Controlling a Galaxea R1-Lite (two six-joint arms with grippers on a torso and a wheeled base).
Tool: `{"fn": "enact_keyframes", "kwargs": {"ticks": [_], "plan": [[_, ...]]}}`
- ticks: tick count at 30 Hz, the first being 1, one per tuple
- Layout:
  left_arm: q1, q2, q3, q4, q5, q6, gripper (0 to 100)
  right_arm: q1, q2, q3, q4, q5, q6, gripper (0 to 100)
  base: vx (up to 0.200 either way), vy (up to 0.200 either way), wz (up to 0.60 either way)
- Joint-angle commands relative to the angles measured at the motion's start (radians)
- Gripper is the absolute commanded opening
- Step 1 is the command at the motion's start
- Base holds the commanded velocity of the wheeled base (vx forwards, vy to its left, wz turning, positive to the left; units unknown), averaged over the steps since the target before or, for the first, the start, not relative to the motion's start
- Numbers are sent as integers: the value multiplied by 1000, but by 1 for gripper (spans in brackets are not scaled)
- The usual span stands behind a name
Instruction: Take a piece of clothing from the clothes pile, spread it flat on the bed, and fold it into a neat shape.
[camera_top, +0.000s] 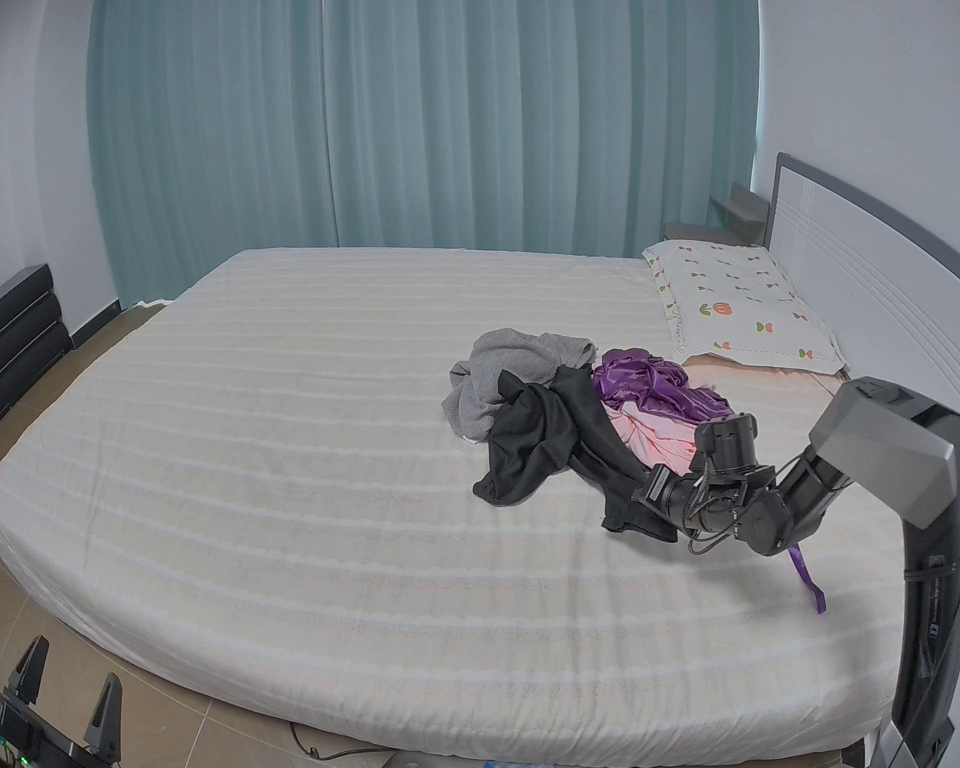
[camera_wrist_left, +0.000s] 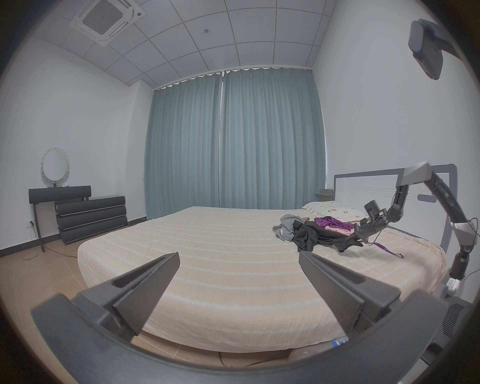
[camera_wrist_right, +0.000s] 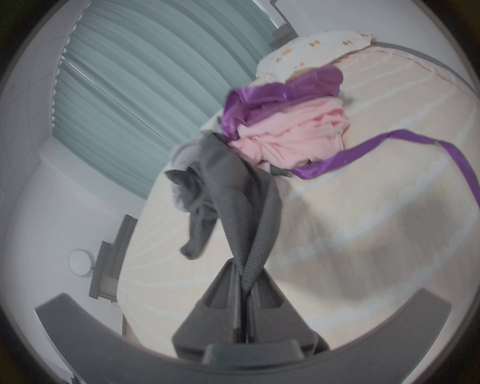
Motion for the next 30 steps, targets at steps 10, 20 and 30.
{"fn": "enact_keyframes", "kwargs": {"ticks": [10,20,30], "plan": [[0,-16,18,0,0,0,100,195,-635,378,-191,8,41,0,0,0,0],[0,-16,18,0,2,0,100,265,-747,384,-205,2,49,0,0,0,0],[0,-16,18,-2,-3,1,100,297,-809,404,-213,7,43,0,0,0,0]]}}
